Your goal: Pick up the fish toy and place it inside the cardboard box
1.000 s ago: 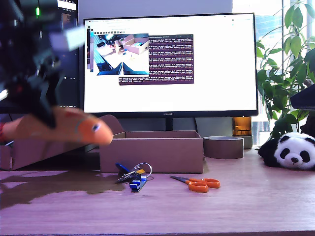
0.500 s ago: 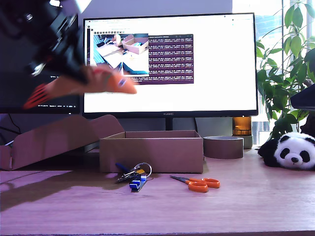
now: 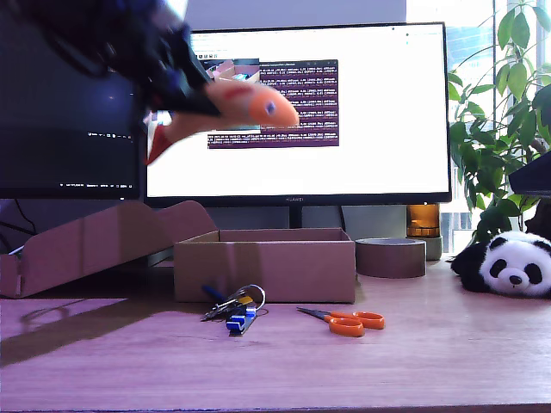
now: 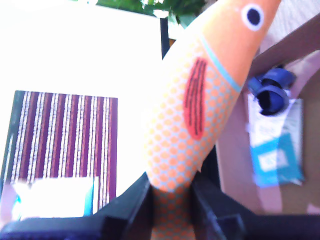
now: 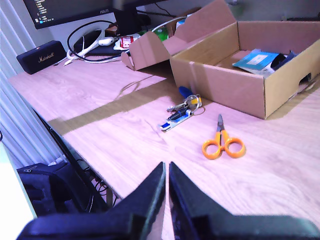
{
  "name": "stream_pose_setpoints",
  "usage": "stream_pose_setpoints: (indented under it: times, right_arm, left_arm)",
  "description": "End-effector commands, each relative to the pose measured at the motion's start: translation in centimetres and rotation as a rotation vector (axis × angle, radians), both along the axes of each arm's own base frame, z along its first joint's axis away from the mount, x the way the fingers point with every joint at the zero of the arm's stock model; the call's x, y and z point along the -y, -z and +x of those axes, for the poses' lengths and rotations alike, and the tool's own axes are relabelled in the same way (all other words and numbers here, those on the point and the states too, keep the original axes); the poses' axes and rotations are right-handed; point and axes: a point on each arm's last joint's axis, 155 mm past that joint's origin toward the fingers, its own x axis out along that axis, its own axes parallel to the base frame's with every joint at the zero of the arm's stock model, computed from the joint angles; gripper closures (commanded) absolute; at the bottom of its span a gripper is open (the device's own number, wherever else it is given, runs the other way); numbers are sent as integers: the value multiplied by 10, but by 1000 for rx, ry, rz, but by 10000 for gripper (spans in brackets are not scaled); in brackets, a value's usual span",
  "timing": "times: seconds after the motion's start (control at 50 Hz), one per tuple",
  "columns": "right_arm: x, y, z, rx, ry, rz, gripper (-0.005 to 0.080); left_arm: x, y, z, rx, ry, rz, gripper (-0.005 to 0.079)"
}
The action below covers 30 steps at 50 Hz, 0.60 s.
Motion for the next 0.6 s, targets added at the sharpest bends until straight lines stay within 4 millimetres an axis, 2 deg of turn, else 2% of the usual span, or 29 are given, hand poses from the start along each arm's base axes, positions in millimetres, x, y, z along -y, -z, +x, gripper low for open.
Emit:
stream_pose_setpoints:
  times: [0.0,0.46,0.58]
  right_arm:
    - [0,5,0,-10,-2,-2,765]
    - [1,7,0,-16,5,-6,765]
    - [1,7,0,-16,5,-6,765]
  left_arm:
    - [6,2,6,20,17,-10,704]
    - [43,25,54,16,82,-25,703]
    - [50,26,57,2,92,-20,703]
